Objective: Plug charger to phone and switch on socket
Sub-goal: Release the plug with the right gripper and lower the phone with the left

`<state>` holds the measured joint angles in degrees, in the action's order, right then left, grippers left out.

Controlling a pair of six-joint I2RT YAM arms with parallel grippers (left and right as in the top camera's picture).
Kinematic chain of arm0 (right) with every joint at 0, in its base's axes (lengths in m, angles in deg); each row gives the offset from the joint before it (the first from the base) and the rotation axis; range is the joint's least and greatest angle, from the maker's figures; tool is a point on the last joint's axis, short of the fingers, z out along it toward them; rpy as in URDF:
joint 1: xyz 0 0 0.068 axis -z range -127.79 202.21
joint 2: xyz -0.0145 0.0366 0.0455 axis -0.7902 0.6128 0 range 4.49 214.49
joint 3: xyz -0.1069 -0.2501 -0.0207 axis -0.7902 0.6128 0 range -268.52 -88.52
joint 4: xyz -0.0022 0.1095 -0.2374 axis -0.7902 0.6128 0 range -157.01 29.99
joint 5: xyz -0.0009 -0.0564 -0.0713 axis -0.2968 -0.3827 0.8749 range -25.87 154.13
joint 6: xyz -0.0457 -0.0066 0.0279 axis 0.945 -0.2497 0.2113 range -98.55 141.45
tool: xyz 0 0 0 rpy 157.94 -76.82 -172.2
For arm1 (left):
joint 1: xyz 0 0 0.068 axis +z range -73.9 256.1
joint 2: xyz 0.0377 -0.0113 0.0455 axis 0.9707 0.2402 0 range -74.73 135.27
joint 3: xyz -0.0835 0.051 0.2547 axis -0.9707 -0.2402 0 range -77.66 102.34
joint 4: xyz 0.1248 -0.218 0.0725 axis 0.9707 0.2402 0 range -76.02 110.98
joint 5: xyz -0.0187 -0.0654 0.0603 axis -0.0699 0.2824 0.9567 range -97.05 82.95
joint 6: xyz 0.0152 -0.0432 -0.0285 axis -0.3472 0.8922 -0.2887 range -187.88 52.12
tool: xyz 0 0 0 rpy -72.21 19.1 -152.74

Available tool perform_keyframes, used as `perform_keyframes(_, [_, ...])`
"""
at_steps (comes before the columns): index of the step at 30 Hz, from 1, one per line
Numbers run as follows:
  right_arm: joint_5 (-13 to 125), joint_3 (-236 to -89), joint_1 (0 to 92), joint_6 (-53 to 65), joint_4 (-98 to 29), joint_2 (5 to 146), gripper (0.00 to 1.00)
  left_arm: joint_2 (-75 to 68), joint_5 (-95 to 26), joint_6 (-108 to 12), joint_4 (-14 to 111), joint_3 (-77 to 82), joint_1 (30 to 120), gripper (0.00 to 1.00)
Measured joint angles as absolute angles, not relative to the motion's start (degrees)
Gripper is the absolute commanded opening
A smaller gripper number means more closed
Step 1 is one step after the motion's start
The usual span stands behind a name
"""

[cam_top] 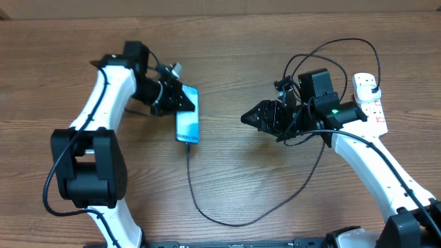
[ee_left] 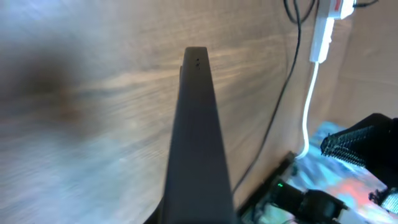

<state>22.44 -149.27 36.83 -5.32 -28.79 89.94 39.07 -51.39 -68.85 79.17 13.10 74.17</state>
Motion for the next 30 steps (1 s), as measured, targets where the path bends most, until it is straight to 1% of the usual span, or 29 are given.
perform_keyframes(10, [22.48,-149.27,36.83,-5.27,-27.72,89.94,0.70,39.35,-45.11,-74.10,79.08,14.47,76.11,0.04])
perform_keyframes(17, [22.63,-149.27,36.83,-4.68,-27.13,89.94,0.70,43.90,-47.15,-72.24,75.69,14.47,76.11,0.04])
perform_keyframes(27, [23.68,-149.27,36.83,-4.18,-25.56,89.94,0.70,50.78,-49.03,-71.21,75.15,14.47,76.09,0.04])
perform_keyframes(30, [23.92,-149.27,36.83,-4.18,-25.43,89.94,0.70,50.98,-48.98,-71.19,74.42,14.47,76.09,0.07])
